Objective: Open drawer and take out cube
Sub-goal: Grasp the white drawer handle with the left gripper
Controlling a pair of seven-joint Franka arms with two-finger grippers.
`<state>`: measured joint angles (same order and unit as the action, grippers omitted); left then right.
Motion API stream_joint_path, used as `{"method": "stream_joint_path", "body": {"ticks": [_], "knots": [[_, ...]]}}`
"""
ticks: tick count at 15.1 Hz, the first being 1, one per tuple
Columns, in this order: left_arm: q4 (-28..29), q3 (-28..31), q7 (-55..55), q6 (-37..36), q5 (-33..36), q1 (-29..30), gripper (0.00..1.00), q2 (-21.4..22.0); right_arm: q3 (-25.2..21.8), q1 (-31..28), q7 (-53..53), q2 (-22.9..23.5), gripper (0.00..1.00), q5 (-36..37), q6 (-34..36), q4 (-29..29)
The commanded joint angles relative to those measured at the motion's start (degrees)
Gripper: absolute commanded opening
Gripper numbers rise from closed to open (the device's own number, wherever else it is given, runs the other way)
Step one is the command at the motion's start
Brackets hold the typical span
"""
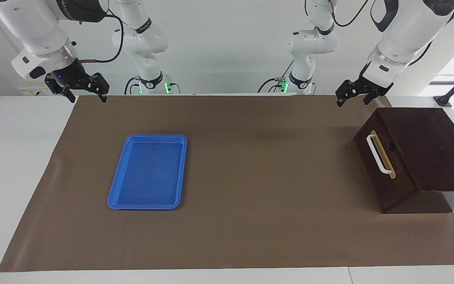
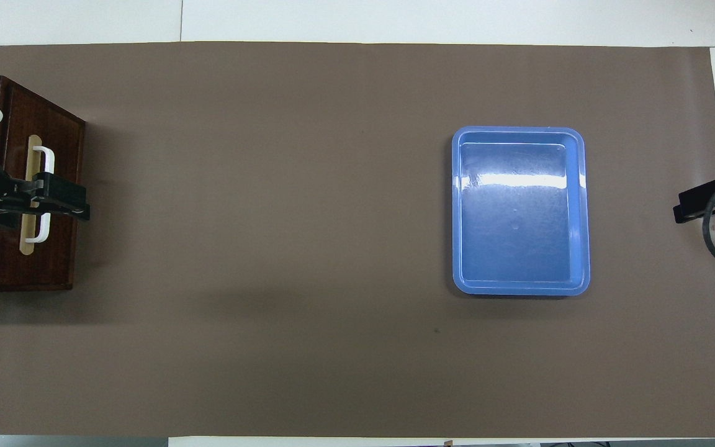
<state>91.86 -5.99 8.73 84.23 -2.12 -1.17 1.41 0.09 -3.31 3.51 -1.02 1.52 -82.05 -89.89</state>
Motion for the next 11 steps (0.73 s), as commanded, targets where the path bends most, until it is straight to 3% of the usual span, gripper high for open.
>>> {"method": "stream_joint_path", "body": {"ticks": [1, 5, 9, 11], "knots": [[1.7, 0.4, -0.9, 1.0, -0.8, -0.2, 1.0, 1.4, 0.2, -0.4, -0.5, 0.0, 1.0, -1.0, 0.3, 0.5], [3.9, 0.4, -1.0, 4.7, -0.2, -0.3, 1.0, 2.1, 0.2, -0.4, -0.5, 0.0, 1.0, -1.0, 0.3, 0.5], [15.2, -0.1, -5.2, 19.4, 9.0, -0.7, 1.0, 4.0, 0.2, -0.5, -0.5, 0.0, 1.0, -1.0, 0.3, 0.5], [16.2, 0.0, -12.3, 23.6, 11.3, 0.8, 1.0, 3.2, 0.2, -0.4, -0.6, 0.0, 1.0, -1.0, 0.4, 0.4]]}}
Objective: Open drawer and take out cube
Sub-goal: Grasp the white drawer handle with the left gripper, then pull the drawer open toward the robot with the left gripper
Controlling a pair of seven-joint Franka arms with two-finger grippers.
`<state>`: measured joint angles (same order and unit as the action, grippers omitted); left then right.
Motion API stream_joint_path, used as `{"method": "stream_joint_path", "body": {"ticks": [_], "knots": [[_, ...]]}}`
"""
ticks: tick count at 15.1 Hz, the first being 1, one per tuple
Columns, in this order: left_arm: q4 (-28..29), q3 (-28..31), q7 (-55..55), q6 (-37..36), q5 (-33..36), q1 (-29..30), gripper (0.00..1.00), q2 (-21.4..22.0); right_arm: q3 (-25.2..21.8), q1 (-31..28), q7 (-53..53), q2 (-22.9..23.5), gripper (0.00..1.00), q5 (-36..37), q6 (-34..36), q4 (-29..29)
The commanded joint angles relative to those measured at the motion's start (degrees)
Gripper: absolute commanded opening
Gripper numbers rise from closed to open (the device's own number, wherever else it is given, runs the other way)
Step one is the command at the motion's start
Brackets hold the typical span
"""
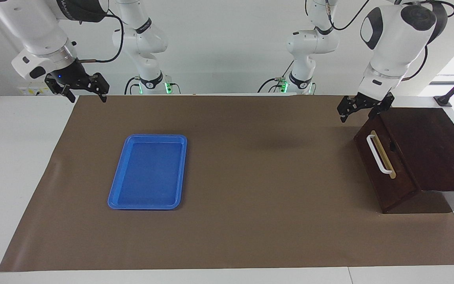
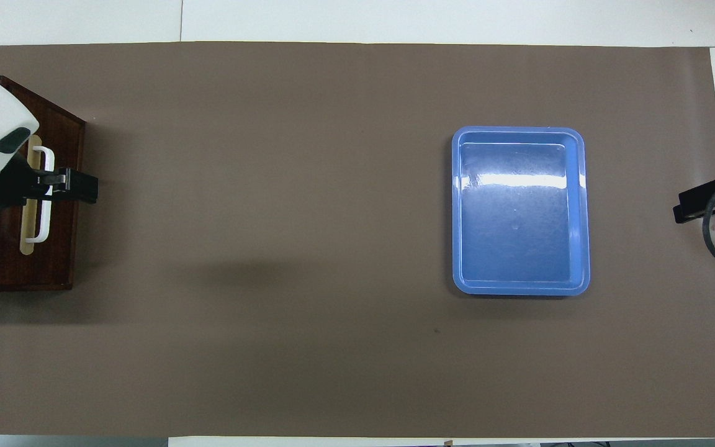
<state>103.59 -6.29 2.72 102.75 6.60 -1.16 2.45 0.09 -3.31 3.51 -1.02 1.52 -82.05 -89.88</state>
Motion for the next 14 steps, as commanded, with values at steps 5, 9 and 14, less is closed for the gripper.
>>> {"method": "stream_joint_path", "body": {"ticks": [5, 9, 14], "knots": [[9.3, 0.3, -7.8, 11.2, 6.9, 2.6, 1.0, 0.0, 0.2, -0.3, -0.7, 0.0, 1.0, -1.0, 0.4, 0.4], [10.5, 0.4, -7.8, 16.1, 7.3, 4.1, 1.0, -4.6, 0.2, -0.3, -0.8, 0.0, 1.0, -1.0, 0.5, 0.4], [12.5, 0.4, -7.9, 21.7, 11.3, 4.4, 1.0, -7.1, 0.2, -0.3, -0.7, -0.1, 1.0, -1.0, 0.6, 0.3]]}}
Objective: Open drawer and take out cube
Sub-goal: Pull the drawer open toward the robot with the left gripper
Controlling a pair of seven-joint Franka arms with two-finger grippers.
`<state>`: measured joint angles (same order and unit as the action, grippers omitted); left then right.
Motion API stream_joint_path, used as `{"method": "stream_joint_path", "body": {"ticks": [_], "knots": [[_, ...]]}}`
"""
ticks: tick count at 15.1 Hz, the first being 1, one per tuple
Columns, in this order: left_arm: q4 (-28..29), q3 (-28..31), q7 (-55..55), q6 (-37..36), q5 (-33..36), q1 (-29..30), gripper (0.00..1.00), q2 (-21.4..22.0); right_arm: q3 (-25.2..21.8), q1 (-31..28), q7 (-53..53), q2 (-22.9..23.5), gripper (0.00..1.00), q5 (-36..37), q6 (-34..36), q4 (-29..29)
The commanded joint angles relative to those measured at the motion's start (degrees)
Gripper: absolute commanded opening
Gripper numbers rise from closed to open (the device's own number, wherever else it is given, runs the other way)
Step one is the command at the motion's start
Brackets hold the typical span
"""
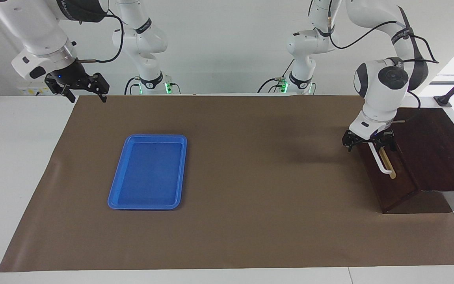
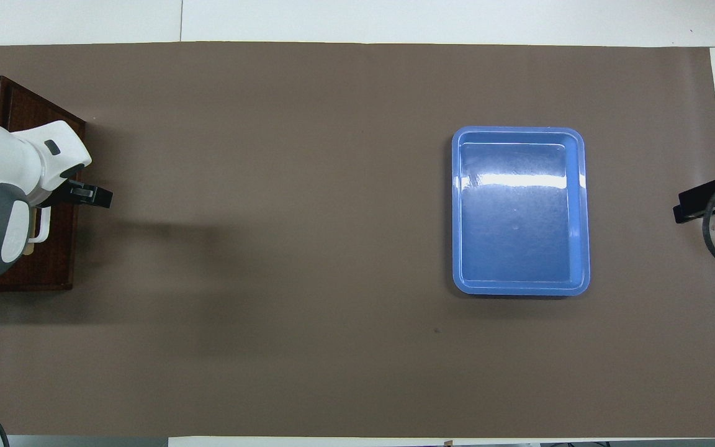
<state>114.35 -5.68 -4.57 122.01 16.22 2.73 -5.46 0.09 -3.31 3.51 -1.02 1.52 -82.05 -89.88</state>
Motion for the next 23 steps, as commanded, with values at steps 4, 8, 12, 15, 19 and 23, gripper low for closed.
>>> {"method": "stream_joint_path", "body": {"ticks": [4, 8, 12, 15, 19, 23], "knots": [[1.8, -0.3, -0.8, 3.5, 4.5, 1.7, 1.0, 0.5, 0.3, -0.3, -0.4, 0.0, 1.0, -1.0, 0.5, 0.2], [1.7, -0.3, -1.1, 5.0, 4.8, 2.2, 1.0, -0.3, 0.3, -0.3, -0.4, -0.1, 1.0, -1.0, 0.5, 0.2], [5.5, -0.5, -0.5, 9.3, 4.8, 2.8, 1.0, 0.1, 0.2, -0.3, 0.4, -0.1, 1.0, -1.0, 0.6, 0.2], [4.9, -0.6, 6.7, 7.4, 4.4, -3.9, 1.0, 0.0, 0.3, -0.3, 1.0, -0.1, 1.0, -1.0, 0.6, 0.2], [4.5, -0.6, 18.1, 5.8, 0.5, -12.7, 1.0, 0.1, 0.3, -0.4, 1.0, -0.1, 1.0, -1.0, 0.5, 0.2], [4.7, -0.5, 18.7, 5.0, -1.0, -14.3, 1.0, 0.4, 0.2, -0.4, 1.0, -0.1, 1.0, -1.0, 0.5, 0.1]]}}
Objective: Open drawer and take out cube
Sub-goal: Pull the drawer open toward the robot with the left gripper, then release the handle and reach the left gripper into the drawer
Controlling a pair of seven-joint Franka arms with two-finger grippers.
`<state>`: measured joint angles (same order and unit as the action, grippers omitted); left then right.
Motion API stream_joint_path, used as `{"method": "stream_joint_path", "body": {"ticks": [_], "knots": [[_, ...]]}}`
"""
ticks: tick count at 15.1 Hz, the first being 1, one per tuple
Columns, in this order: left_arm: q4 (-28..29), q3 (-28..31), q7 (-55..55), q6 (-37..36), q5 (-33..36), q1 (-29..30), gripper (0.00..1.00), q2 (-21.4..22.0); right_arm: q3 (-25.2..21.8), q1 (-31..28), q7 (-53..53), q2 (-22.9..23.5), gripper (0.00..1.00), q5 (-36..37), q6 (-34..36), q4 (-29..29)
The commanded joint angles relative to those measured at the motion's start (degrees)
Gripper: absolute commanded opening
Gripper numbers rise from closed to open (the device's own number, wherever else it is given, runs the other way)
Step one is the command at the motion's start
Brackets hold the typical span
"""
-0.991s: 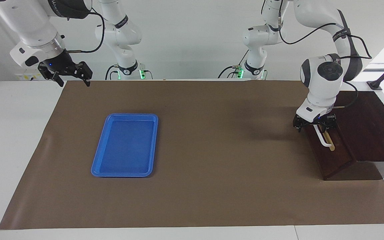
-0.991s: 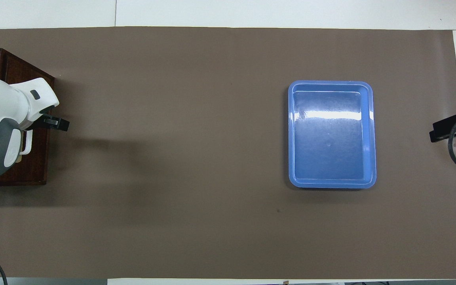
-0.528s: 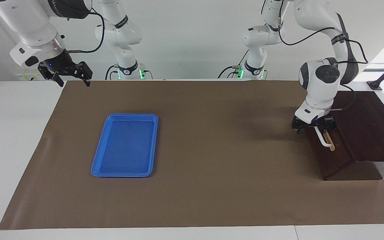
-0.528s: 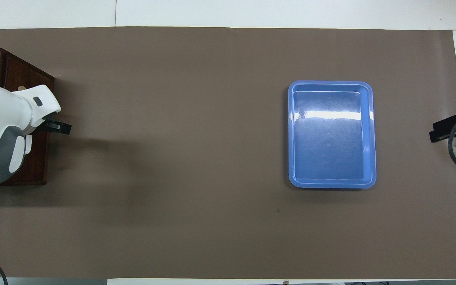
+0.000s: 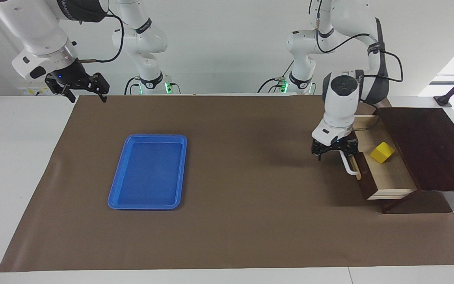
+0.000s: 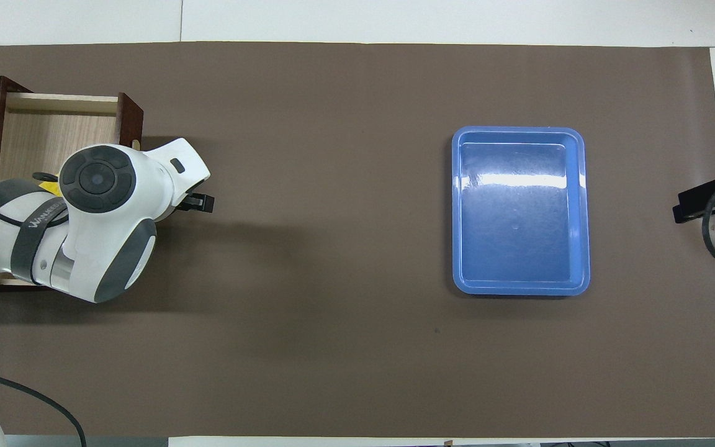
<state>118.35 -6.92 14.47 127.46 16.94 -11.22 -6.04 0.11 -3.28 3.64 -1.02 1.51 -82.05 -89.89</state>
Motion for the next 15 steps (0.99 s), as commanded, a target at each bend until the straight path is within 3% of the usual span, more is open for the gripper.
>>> {"method": "stream_joint_path", "body": {"ticks": [1, 2, 5, 7, 10, 13, 15], "knots": [[0.2, 0.8, -0.3, -1.2, -1.7, -0.1, 1.0, 0.9, 0.2, -0.4, 0.8, -0.1, 1.0, -1.0, 0.5, 0.2], [-2.7, 0.8, -0.3, -4.3, -1.8, 0.0, 1.0, 0.3, 0.2, -0.4, 0.8, -0.1, 1.0, -1.0, 0.5, 0.2], [-19.5, 0.9, 4.0, -19.5, -6.6, -0.7, 1.0, -4.5, 0.2, -0.4, 0.8, -0.1, 1.0, -1.0, 0.4, 0.2], [-25.6, 1.6, 5.0, -23.4, -8.0, 1.8, 1.0, -5.0, 0.2, -0.8, 0.9, -0.1, 1.0, -1.0, 0.3, 0.3], [-24.9, 1.6, 6.4, -23.0, -10.9, 10.3, 1.0, -4.3, 0.1, -0.9, 1.6, 0.0, 1.0, -1.0, 0.4, 0.3], [-12.3, 1.5, 7.1, -13.1, -11.0, 15.8, 1.0, 0.7, 0.1, -1.1, 1.6, -0.1, 1.0, -1.0, 0.6, 0.2], [-5.6, 1.5, 8.6, -5.9, -11.1, 15.5, 1.0, 2.9, 0.1, -1.1, 1.6, 0.0, 1.0, -1.0, 0.4, 0.3]]}}
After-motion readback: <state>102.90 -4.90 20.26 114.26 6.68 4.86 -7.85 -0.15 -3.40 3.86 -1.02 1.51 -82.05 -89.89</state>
